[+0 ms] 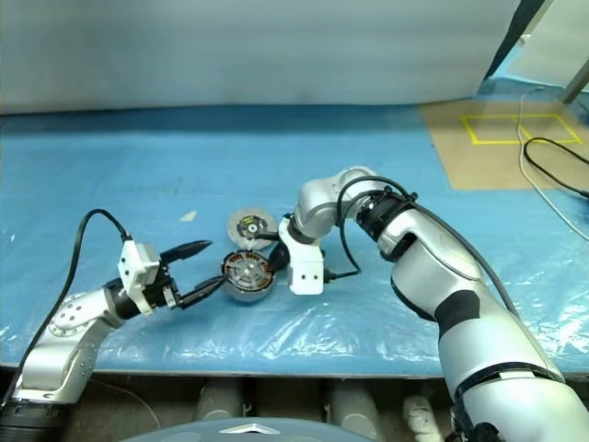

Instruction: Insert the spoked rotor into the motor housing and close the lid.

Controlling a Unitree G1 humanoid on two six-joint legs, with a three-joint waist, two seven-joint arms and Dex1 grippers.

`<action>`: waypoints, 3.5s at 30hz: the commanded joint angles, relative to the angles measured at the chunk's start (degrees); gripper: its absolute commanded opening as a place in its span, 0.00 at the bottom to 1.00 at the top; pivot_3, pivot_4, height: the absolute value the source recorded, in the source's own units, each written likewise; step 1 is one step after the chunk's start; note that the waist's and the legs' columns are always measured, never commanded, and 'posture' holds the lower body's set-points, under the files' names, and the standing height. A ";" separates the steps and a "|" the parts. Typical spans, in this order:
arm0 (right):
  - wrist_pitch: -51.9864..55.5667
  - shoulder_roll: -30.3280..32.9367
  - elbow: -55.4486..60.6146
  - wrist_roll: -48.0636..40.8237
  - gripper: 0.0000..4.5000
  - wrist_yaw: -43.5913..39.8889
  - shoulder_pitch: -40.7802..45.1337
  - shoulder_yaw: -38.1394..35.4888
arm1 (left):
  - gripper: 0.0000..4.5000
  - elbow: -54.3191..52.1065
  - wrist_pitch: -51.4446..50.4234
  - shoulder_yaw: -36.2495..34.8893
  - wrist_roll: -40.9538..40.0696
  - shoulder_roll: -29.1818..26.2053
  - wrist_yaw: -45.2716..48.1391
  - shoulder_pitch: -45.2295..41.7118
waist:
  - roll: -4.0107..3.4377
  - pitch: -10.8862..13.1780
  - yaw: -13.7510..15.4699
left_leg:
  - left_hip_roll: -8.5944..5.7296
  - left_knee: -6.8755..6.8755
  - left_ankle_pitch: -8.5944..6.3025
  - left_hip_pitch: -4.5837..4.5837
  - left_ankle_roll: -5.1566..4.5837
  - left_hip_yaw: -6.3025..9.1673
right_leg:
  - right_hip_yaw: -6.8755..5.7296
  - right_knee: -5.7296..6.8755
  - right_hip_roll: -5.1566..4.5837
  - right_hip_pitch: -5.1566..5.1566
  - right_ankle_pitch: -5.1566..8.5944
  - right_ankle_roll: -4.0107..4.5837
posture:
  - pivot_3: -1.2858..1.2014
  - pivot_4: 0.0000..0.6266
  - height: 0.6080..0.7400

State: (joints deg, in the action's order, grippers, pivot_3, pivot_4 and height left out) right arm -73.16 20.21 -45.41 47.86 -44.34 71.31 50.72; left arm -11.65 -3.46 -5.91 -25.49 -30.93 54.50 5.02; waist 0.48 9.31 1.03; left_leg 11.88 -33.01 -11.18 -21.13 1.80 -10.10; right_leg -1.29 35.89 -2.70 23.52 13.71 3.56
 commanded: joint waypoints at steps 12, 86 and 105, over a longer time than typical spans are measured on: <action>-0.66 4.49 6.03 2.91 0.00 2.11 3.24 -0.96 | 0.92 1.40 1.55 0.46 0.24 0.43 0.76 -1.72 | 0.05 0.04 0.10 | -0.01 -0.01 0.00 -0.01 0.00 0.00 | 0.00 0.01 0.00 0.00 0.00 0.00 | 0.52 0.24 1.00; 113.38 10.35 54.93 -78.91 0.01 -9.13 -47.39 -40.72 | 0.92 20.60 -3.54 -2.87 -3.04 1.02 1.68 -16.92 | 0.04 0.08 3.05 | -0.06 0.21 0.13 0.13 0.24 0.08 | -0.02 -0.28 0.01 -0.18 0.00 -0.03 | 0.52 0.24 1.00; 114.70 11.83 56.33 -75.77 0.00 -7.85 -47.67 -41.03 | 0.01 58.79 0.19 -1.85 2.09 9.03 6.46 -41.25 | 0.05 0.09 3.90 | -0.10 0.19 0.14 0.09 0.25 0.13 | -0.07 -0.29 -0.02 -0.23 -0.02 -0.07 | 0.52 0.24 1.00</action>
State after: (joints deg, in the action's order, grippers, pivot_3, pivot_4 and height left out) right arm 41.23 31.42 8.45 -27.68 -52.31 23.68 10.74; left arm 44.96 -3.60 -7.06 -23.66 -21.77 59.27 -33.95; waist 0.53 9.40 4.93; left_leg 11.78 -32.83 -11.04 -21.05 2.06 -9.96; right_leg -1.36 35.59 -2.73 23.30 13.68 3.48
